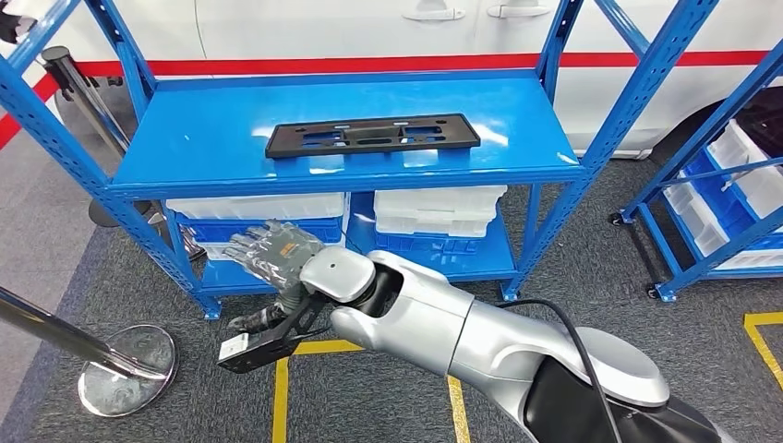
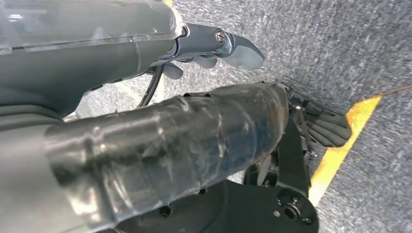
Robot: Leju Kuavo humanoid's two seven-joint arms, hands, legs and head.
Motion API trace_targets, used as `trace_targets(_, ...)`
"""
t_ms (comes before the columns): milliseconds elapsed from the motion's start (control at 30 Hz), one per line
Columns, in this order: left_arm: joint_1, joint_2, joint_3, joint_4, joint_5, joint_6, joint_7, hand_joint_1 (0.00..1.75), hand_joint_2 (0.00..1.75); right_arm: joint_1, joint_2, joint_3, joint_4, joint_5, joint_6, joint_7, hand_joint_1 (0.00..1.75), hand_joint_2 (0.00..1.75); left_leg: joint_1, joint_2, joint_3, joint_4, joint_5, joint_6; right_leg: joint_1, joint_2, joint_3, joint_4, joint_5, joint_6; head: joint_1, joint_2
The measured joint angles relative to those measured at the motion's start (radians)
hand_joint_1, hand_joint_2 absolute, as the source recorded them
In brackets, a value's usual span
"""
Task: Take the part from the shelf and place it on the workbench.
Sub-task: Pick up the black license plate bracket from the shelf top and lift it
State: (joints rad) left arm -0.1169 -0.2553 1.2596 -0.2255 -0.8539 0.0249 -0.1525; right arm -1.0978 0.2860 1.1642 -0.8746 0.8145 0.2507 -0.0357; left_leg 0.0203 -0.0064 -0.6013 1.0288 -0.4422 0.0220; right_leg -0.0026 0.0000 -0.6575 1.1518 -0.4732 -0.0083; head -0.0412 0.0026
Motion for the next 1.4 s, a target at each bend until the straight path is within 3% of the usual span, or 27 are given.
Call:
trace_targets(67,-0.001,-0.002,0.001,0.001,-0.007,0.004,0.003,0.0,0.0,-0.017,0.02,0.019,0.026,-0.006,0.002,0.032,0.0,0.0,-0.003,0.0,-0.002,0.001,-0.001,-0.007,0.007,0.0,0.041,-0.092,0.027,-0.011,0.0,0.0)
trace_targets(133,-0.001,-0.003,0.001,0.002,-0.013,0.005,0.004,0.0,0.0,-0.032,0.031,0.04,0.051,-0.019,0.002,0.062,0.0,0.0,-0.003,0.001,-0.002,-0.001,0.001,-0.018,0.012,0.0,0.045,-0.107,0.027,-0.015,0.0,0.0)
trace_targets(200,-0.002,-0.003,0.001,0.002,-0.018,0.001,0.001,0.0,0.0,-0.046,0.038,0.059,0.073,-0.031,0.0,0.091,0.0,0.0,0.0,0.001,-0.005,0.005,-0.007,-0.028,0.006,0.0,0.05,-0.118,0.033,-0.024,-0.001,0.0)
trace_targets(267,-0.002,-0.003,0.004,0.003,-0.01,-0.012,-0.01,0.0,0.0,-0.06,0.045,0.072,0.098,-0.04,-0.009,0.11,0.0,0.0,0.001,0.001,-0.034,0.072,-0.051,-0.036,-0.001,-0.002,0.056,-0.129,0.04,-0.033,-0.002,0.0)
trace_targets(333,-0.002,-0.003,0.013,0.004,0.005,-0.024,-0.021,0.0,0.0,-0.067,0.05,0.08,0.129,-0.045,-0.025,0.121,0.0,0.0,0.002,0.001,-0.089,0.196,-0.111,-0.043,0.0,-0.003,0.056,-0.13,0.04,-0.036,-0.002,0.0)
trace_targets(400,-0.001,-0.003,0.021,0.004,0.01,-0.026,-0.026,0.0,0.0,-0.066,0.051,0.087,0.157,-0.046,-0.037,0.127,0.0,0.0,0.003,0.002,-0.121,0.263,-0.122,-0.048,0.001,-0.004,0.055,-0.127,0.039,-0.036,-0.002,0.0)
trace_targets(433,-0.001,-0.003,0.023,0.005,0.01,-0.026,-0.027,0.0,0.0,-0.066,0.051,0.091,0.168,-0.046,-0.041,0.128,0.0,0.0,0.004,0.002,-0.112,0.244,-0.1,-0.05,0.0,-0.004,0.054,-0.125,0.038,-0.036,-0.002,0.0)
trace_targets(500,0.0,-0.003,0.027,0.005,0.009,-0.026,-0.027,0.0,0.0,-0.067,0.053,0.096,0.183,-0.046,-0.047,0.13,0.0,0.0,0.006,0.003,-0.052,0.121,-0.036,-0.051,-0.002,-0.001,0.054,-0.118,0.034,-0.031,-0.002,0.0)
trace_targets(567,-0.003,-0.003,0.028,0.005,0.006,-0.021,-0.027,0.0,0.0,-0.069,0.056,0.099,0.193,-0.046,-0.052,0.137,0.0,0.0,0.004,0.001,-0.003,0.023,-0.008,-0.045,0.001,0.002,0.05,-0.109,0.029,-0.022,-0.001,0.0)
trace_targets(667,-0.005,-0.003,0.028,0.006,-0.003,-0.008,-0.026,0.0,0.0,-0.071,0.057,0.1,0.203,-0.046,-0.061,0.158,0.0,0.0,0.002,-0.002,0.003,0.002,-0.009,-0.028,0.005,0.002,0.046,-0.108,0.03,-0.008,0.0,0.0)
trace_targets(733,-0.005,-0.003,0.028,0.007,-0.008,0.001,-0.024,0.0,0.0,-0.075,0.058,0.1,0.209,-0.045,-0.065,0.176,0.0,0.0,0.005,-0.001,0.004,-0.002,-0.004,-0.018,0.003,0.002,0.038,-0.091,0.015,0.002,0.0,0.0)
trace_targets(833,-0.005,-0.004,0.028,0.007,-0.013,0.008,-0.021,0.0,0.0,-0.083,0.058,0.1,0.221,-0.045,-0.067,0.193,0.0,0.0,0.006,0.001,0.004,-0.005,-0.002,-0.008,-0.002,0.001,-0.026,0.049,-0.061,0.016,0.0,0.0)
trace_targets(900,-0.005,-0.003,0.028,0.007,-0.018,0.012,-0.017,0.0,0.0,-0.084,0.058,0.1,0.233,-0.044,-0.067,0.201,0.0,0.0,0.005,0.002,0.004,-0.005,-0.003,-0.006,-0.004,0.001,-0.068,0.133,-0.082,0.017,0.0,0.0)
trace_targets(933,-0.005,-0.003,0.028,0.007,-0.022,0.012,-0.015,0.0,0.0,-0.084,0.057,0.1,0.241,-0.043,-0.068,0.205,0.0,0.0,0.004,0.001,0.005,-0.005,-0.003,-0.005,-0.003,0.001,-0.068,0.13,-0.067,0.015,0.0,0.0)
trace_targets(967,-0.005,-0.004,0.028,0.008,-0.027,0.013,-0.013,0.0,0.0,-0.085,0.057,0.1,0.249,-0.041,-0.069,0.207,0.0,0.0,0.004,0.0,0.007,-0.005,-0.004,-0.006,-0.003,0.001,-0.052,0.092,-0.037,0.01,0.0,0.0)
trace_targets(1033,-0.005,-0.006,0.028,0.008,-0.033,0.013,-0.01,0.0,0.0,-0.087,0.057,0.1,0.261,-0.039,-0.071,0.209,0.0,0.0,0.002,-0.001,0.009,-0.004,-0.006,-0.009,0.002,0.001,0.001,-0.029,0.022,-0.003,0.0,0.0)
trace_targets(1067,-0.005,-0.007,0.028,0.009,-0.034,0.013,-0.01,0.0,0.0,-0.088,0.057,0.099,0.265,-0.039,-0.072,0.21,0.0,0.0,0.0,-0.001,0.008,-0.003,-0.007,-0.011,0.006,0.001,0.021,-0.074,0.036,-0.008,0.0,0.0)
trace_targets(1133,-0.006,-0.01,0.028,0.01,-0.035,0.013,-0.009,0.0,0.0,-0.089,0.057,0.099,0.271,-0.039,-0.074,0.21,0.0,0.0,-0.001,0.001,0.005,-0.004,-0.007,-0.02,0.012,0.002,0.033,-0.105,0.037,-0.014,0.0,0.0)
trace_targets(1200,-0.007,-0.01,0.027,0.01,-0.036,0.013,-0.008,0.0,0.0,-0.089,0.057,0.099,0.276,-0.038,-0.074,0.211,0.0,0.0,0.001,0.002,0.005,-0.003,-0.01,-0.03,0.008,0.003,0.036,-0.115,0.04,-0.02,0.0,0.0)
trace_targets(1267,-0.007,-0.01,0.027,0.01,-0.04,0.014,-0.007,0.0,0.0,-0.091,0.058,0.099,0.28,-0.037,-0.076,0.211,0.0,0.0,0.002,0.003,-0.012,0.039,-0.04,-0.039,0.002,0.002,0.044,-0.126,0.045,-0.028,0.0,0.0)
trace_targets(1367,-0.006,-0.01,0.027,0.01,-0.054,0.018,-0.002,0.0,0.0,-0.086,0.06,0.099,0.283,-0.036,-0.079,0.212,0.0,0.0,0.002,0.003,-0.098,0.217,-0.121,-0.048,0.003,0.0,0.048,-0.129,0.044,-0.036,-0.001,0.0)
trace_targets(1400,-0.006,-0.009,0.027,0.01,-0.059,0.019,-0.001,0.0,0.0,-0.08,0.06,0.099,0.283,-0.036,-0.079,0.214,0.0,0.0,0.002,0.003,-0.118,0.257,-0.128,-0.05,0.004,-0.001,0.048,-0.127,0.043,-0.037,-0.001,0.0)
